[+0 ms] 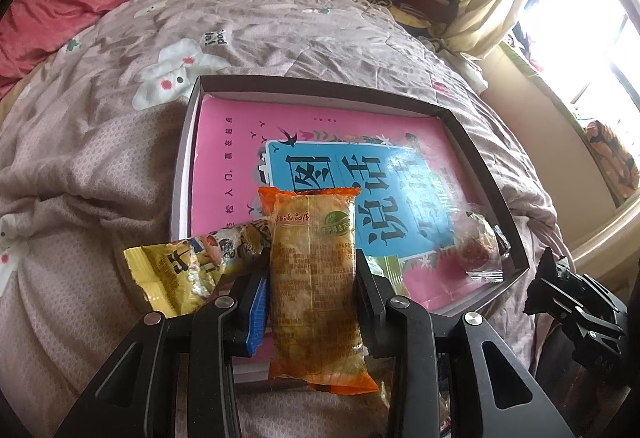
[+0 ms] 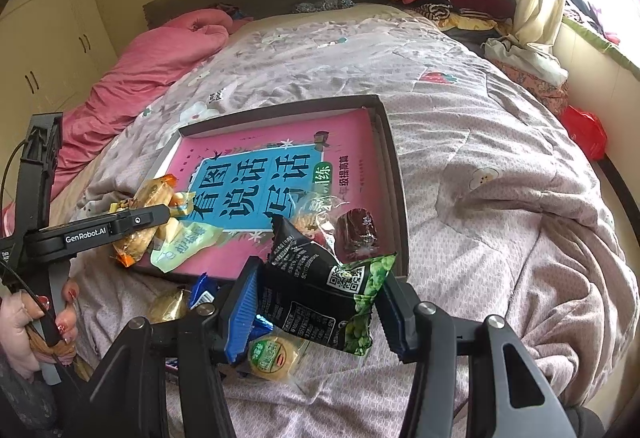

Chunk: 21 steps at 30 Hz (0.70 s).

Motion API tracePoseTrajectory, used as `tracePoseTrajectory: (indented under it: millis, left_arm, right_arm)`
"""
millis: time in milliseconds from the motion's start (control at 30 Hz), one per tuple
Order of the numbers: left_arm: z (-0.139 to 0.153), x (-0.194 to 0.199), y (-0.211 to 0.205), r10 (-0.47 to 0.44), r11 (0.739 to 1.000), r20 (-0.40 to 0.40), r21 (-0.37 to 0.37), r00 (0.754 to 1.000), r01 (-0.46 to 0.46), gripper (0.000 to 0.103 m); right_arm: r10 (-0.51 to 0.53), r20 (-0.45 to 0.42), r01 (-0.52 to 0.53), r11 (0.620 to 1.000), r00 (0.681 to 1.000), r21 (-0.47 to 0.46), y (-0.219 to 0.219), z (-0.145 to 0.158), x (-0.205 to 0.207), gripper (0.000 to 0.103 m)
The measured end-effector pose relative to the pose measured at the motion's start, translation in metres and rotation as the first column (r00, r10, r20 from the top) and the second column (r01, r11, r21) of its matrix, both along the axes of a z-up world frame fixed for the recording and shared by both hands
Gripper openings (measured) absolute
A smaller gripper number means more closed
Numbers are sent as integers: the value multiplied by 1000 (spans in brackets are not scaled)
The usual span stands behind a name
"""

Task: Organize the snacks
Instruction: 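Lift the orange bread snack with the left tool while the right tool lifts the black pea bag, then carry both held snacks over the pink tray with both tools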

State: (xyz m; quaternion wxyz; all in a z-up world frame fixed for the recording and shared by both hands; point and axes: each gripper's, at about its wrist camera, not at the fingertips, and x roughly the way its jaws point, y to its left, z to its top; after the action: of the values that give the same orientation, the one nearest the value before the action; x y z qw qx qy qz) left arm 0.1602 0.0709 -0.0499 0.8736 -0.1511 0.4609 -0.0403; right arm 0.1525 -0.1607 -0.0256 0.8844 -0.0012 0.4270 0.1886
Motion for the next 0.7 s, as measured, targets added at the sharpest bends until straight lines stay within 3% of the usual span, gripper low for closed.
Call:
tracePoseTrajectory:
  millis: [700]
  left_arm:
    - [-3, 13, -3, -5, 1000, 3, -3, 1000, 5, 38]
  right_arm:
    - [38, -5, -39, 999, 999, -7, 28, -8, 22, 54]
